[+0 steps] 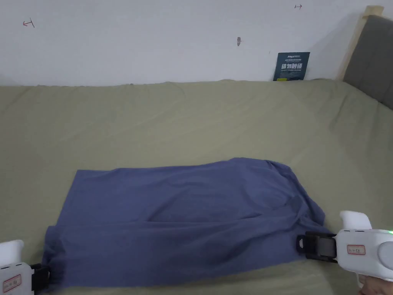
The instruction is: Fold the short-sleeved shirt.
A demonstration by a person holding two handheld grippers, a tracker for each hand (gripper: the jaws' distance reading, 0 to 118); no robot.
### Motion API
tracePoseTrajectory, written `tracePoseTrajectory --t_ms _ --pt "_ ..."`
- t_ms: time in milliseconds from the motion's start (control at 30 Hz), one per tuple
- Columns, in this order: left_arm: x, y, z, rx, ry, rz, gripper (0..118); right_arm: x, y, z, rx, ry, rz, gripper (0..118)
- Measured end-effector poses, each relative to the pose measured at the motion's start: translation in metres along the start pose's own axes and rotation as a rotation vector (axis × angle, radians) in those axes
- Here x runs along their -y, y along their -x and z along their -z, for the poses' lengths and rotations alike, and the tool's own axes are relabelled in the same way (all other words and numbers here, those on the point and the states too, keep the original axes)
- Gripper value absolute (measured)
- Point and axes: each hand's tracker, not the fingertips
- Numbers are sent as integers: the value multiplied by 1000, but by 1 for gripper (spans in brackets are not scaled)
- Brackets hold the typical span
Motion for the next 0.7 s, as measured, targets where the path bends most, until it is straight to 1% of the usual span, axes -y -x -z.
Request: tracePoseTrajectory --t_ms 33,67,100,133,167,233,300,400,467,533,567,600,700 --pt "-1 1 1 0 5 -1 0 2 3 1 26 3 -16 83" --pt "0 0 2 -2 6 -2 0 3 2 1 19 15 -36 70" --pt "0 -1 2 1 7 1 0 8 0 -1 -4 9 -38 25" --pt "0 -1 0 1 5 4 0 12 1 -6 -41 -12 -28 19" --pt "0 -1 -1 -1 6 10 0 14 8 -8 -10 -7 -32 17" --pt "1 -1 -3 -14 9 28 0 17 5 -13 -15 -13 -45 16" --pt "0 3 -7 -15 19 25 0 17 8 -20 -21 -13 -38 15" --pt "2 4 -16 -5 10 17 0 21 2 -33 -35 -22 -20 15" --pt "5 4 -23 -5 8 21 0 24 7 -42 -43 -31 -20 15" --pt "11 5 -33 0 4 27 0 34 4 -52 -50 -34 -21 15" --pt "16 7 -39 -2 5 21 0 40 13 -60 -50 -30 -20 15" --pt "20 7 -44 -4 5 21 0 47 13 -64 -48 -27 -20 15" --pt "47 12 -64 3 15 14 0 71 2 -76 -54 -11 -24 15"
